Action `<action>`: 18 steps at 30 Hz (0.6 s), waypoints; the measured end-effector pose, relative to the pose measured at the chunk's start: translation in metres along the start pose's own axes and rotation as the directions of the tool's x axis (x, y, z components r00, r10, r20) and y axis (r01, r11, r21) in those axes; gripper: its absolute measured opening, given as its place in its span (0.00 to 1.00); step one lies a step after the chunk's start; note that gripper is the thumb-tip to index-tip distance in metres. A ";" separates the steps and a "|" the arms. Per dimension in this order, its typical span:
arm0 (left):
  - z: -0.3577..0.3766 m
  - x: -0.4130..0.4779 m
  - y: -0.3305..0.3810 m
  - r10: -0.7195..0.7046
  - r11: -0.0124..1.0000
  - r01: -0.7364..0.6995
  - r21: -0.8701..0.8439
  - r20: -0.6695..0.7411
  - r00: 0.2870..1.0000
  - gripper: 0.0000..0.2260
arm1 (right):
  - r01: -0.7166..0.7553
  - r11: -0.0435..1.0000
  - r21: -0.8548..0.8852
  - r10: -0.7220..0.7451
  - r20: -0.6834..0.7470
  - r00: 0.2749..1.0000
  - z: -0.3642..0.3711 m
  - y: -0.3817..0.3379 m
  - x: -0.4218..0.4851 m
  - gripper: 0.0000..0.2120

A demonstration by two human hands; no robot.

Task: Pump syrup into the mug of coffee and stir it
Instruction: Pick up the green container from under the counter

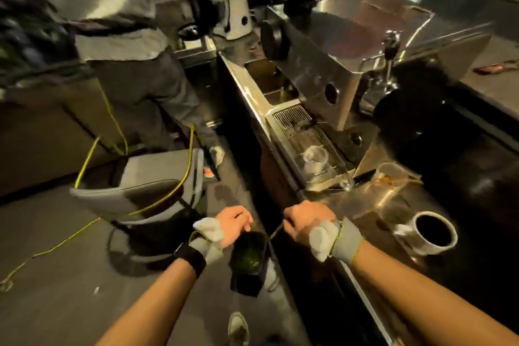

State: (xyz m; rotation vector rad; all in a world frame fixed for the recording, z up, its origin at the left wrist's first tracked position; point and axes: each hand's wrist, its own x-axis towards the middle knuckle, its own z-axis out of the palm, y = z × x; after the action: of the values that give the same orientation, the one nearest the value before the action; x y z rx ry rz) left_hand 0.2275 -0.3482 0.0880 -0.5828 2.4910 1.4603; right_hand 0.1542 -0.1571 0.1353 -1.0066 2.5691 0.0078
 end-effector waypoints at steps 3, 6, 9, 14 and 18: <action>-0.027 -0.002 -0.016 -0.023 1.000 0.022 -0.004 -0.008 1.000 0.16 | -0.005 1.000 0.004 0.005 0.056 0.998 0.015 -0.030 0.032 0.18; -0.055 -0.003 -0.036 -0.032 0.999 0.032 0.003 -0.014 0.999 0.14 | 0.000 1.000 -0.002 0.000 0.110 0.994 0.028 -0.060 0.063 0.18; -0.066 0.001 -0.053 -0.021 0.999 0.022 0.028 -0.018 1.000 0.14 | -0.008 0.999 -0.035 0.014 0.171 0.985 0.047 -0.073 0.088 0.20; -0.093 0.009 -0.073 -0.043 0.998 0.042 0.046 0.032 0.999 0.15 | -0.114 0.993 -0.014 0.110 0.398 0.911 0.059 -0.087 0.120 0.25; -0.103 0.022 -0.081 -0.026 0.999 0.023 0.041 0.064 0.998 0.14 | -0.176 0.984 0.002 0.162 0.382 0.910 0.055 -0.091 0.128 0.26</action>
State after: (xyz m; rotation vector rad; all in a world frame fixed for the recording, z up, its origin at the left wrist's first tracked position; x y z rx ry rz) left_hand 0.2457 -0.4780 0.0671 -0.5477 2.4490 1.3936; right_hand 0.1464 -0.3006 0.0515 -0.6855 2.2773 0.1854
